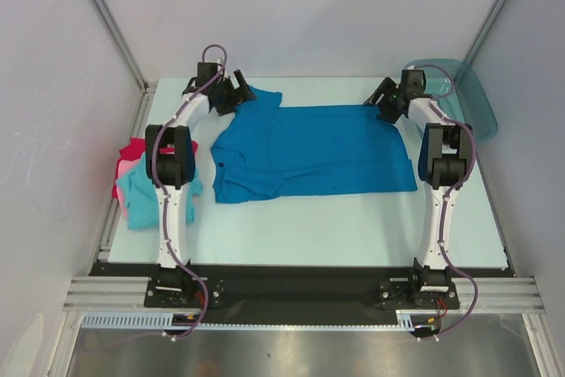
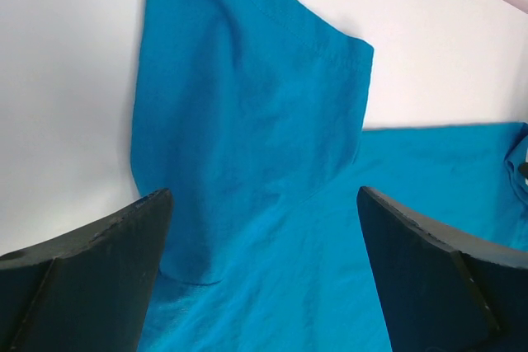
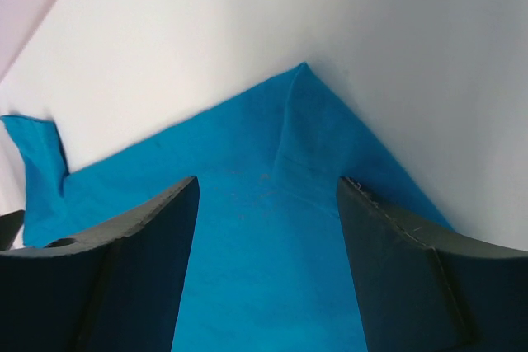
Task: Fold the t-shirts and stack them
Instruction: Fold the tshirt
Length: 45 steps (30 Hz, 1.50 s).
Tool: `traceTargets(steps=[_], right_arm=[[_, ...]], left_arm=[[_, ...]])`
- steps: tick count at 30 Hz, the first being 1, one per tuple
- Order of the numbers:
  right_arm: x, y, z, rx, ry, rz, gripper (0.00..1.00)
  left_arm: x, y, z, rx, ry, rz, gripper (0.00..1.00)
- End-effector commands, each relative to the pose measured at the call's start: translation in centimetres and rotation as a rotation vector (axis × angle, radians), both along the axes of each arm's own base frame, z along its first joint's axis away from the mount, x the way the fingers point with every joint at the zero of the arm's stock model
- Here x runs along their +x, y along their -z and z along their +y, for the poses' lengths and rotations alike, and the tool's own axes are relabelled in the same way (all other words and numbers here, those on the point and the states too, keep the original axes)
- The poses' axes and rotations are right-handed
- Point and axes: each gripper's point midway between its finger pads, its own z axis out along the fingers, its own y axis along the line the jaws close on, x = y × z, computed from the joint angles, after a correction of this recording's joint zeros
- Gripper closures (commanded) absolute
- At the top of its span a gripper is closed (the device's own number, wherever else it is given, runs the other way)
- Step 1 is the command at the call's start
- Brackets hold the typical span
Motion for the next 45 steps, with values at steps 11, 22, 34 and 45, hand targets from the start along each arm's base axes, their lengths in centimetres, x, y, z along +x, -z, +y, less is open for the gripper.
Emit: traceTargets(steps=[11,22,34,45], right_arm=[[-1.3,0.5,-1.1,-0.076,0.024,0.100,0.27],[-3.1,0.7,-4.0,-0.258,0.121,0.295,0.27],[-4.0,0.4,-2.9,-0.248,0.090,0.287,0.27],[-4.1,-0.1,-2.2,-0.211,0.071,0.235,0.28]], left_arm=[[0.1,-2.3,-0.6,-0.027,0.021,-0.052,0.00],[-0.5,-2.9,-1.0,-0.045,0.032,-0.049,0.00],[-1.2,-2.1,-1.2,-0.047,0.059,-0.032,0.00],[-1.2,-1.6,-1.3,-0.047,0.071,-0.029,0.32]])
